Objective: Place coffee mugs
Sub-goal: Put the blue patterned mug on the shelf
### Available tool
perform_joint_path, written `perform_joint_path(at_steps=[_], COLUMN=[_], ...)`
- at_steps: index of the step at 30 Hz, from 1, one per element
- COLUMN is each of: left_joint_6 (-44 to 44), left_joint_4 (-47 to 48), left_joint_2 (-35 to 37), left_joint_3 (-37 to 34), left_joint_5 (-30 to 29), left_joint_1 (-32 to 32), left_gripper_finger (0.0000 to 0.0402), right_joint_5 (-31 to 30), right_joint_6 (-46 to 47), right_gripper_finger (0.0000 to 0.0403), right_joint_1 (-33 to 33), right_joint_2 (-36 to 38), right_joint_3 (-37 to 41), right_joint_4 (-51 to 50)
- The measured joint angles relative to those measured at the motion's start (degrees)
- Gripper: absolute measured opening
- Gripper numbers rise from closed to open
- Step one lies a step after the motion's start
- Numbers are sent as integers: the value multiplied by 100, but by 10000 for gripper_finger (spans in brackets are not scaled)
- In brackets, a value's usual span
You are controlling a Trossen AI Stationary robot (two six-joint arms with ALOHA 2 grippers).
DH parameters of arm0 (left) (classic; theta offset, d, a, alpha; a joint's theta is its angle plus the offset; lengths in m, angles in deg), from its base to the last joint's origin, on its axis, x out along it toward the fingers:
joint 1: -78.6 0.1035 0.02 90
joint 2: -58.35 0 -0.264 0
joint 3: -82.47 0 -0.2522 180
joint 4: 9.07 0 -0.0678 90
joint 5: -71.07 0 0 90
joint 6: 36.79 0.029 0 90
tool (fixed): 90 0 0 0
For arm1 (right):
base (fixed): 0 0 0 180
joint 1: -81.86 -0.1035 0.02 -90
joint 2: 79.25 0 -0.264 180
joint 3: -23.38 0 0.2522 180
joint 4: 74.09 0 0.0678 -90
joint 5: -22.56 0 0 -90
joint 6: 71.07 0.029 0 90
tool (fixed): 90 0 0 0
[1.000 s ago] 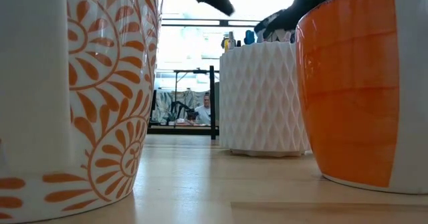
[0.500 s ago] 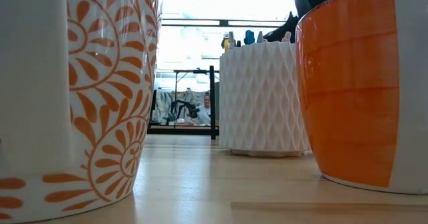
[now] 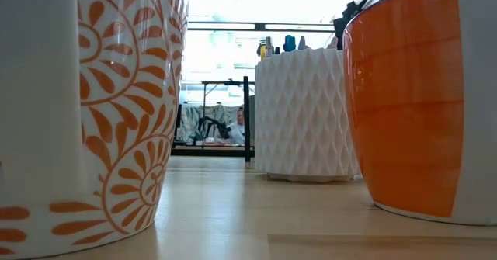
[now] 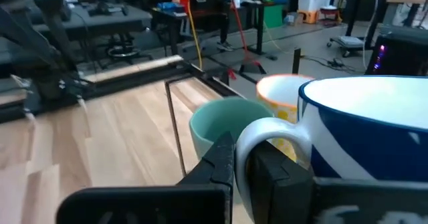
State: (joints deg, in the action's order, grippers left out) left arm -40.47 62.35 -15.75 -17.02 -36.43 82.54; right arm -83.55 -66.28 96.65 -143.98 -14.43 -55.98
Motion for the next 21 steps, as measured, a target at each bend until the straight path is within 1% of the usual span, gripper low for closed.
perform_joint_path(at_steps=[6, 10, 15, 21], left_joint_6=[73, 92, 95, 185], left_joint_4=[-147, -145, -146, -143], left_joint_2=[22, 21, 21, 21], left_joint_3=[-75, -75, -75, -75], left_joint_5=[-16, -35, -118, -142], left_joint_1=[0, 0, 2, 2], left_gripper_finger=[90, 90, 90, 90], right_joint_5=[-85, -87, -270, -338], right_joint_6=[-27, 6, 45, 182], right_gripper_finger=[0, 0, 0, 0], right_joint_1=[96, 175, 173, 172], right_joint_2=[-912, -1384, -1830, -2144], right_joint_3=[-7, -7, -9, -11], right_joint_4=[915, 1367, 1807, 2178])
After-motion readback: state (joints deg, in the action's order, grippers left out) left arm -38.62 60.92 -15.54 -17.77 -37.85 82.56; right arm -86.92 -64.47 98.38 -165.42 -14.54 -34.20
